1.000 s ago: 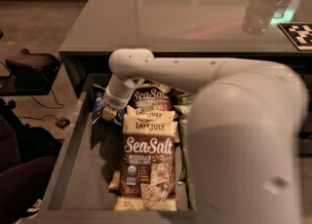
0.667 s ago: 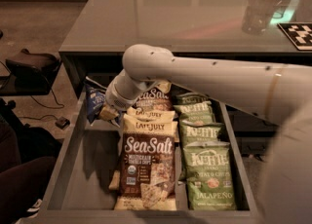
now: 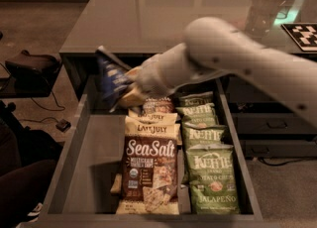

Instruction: Pick blue chip bag from top drawer and place on counter

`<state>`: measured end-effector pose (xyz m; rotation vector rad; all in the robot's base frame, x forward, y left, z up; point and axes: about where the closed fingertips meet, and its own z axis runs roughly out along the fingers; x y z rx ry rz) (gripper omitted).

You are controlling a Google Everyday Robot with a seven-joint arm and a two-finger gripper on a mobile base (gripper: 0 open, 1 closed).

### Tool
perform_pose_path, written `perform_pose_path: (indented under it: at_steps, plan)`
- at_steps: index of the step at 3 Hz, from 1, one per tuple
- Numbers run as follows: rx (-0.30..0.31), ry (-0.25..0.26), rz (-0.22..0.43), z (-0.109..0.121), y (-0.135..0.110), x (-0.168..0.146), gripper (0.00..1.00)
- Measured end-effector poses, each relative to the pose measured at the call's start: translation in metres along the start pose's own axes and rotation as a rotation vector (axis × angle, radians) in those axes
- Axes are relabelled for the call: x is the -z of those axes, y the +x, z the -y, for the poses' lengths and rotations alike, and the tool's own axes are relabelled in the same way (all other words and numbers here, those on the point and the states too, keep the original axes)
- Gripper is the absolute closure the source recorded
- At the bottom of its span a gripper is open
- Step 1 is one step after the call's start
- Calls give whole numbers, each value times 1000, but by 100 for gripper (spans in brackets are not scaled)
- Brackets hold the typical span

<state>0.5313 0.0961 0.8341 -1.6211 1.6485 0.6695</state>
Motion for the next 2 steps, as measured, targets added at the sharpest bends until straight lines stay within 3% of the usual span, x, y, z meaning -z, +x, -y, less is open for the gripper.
perform_pose_path:
  at_steps: [1, 2]
  plan:
    - [-61, 97, 43, 46, 23, 115, 100]
    - [-61, 97, 43, 46, 23, 115, 100]
